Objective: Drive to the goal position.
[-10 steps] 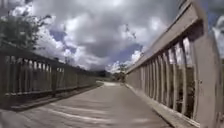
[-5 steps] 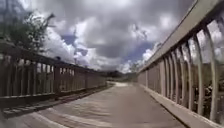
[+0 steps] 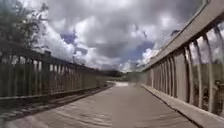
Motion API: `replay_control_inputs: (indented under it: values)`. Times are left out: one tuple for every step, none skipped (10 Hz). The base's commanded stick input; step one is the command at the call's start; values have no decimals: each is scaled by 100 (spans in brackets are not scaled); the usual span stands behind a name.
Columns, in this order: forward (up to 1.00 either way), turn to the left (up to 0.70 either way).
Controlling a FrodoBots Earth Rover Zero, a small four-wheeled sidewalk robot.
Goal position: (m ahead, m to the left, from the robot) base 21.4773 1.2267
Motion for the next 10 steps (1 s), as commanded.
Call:
replay_control_inputs:
  values:
    - [85,0]
    - [85,0]
    - [85,0]
    - [85,0]
    - [85,0]
    - [85,0]
    - [85,0]
    - [85,0]
    - [85,0]
    - [85,0]
